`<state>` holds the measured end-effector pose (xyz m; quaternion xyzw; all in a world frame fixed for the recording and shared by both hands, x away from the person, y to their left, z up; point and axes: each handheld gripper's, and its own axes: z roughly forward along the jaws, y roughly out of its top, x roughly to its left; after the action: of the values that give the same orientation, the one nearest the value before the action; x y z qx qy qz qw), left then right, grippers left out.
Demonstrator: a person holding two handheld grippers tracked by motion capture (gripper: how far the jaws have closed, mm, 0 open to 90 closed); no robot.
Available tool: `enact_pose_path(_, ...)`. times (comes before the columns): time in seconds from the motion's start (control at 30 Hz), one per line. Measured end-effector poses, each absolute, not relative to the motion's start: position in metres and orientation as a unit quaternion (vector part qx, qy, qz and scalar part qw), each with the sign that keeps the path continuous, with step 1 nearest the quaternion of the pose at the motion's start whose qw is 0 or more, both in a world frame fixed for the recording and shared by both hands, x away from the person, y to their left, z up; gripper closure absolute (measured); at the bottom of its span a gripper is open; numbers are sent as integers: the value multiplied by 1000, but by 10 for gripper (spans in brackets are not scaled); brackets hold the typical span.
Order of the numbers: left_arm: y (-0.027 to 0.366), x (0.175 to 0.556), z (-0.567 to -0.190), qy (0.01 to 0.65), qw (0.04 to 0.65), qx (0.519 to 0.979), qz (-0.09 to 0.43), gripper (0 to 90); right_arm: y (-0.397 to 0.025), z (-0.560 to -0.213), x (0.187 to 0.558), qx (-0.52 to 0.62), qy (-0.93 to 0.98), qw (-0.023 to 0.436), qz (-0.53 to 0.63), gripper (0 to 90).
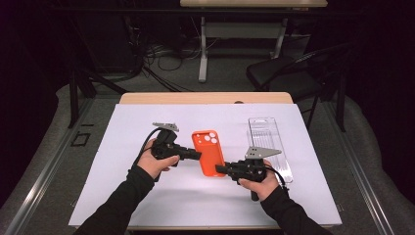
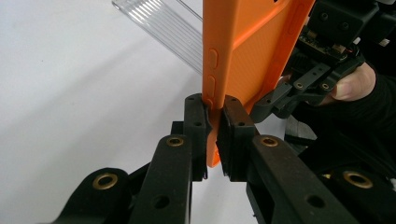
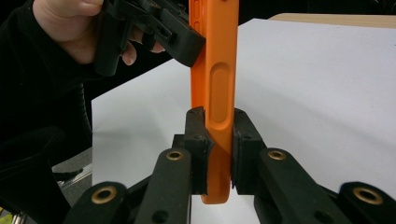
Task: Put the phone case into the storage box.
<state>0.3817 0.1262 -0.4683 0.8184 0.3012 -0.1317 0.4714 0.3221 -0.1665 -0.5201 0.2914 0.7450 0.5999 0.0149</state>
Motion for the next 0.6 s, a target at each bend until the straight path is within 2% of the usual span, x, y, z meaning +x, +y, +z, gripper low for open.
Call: enact_pose_path(0.6, 127, 383, -470, 310, 471, 814, -143, 829, -166, -520, 322, 298, 744, 6, 598, 803)
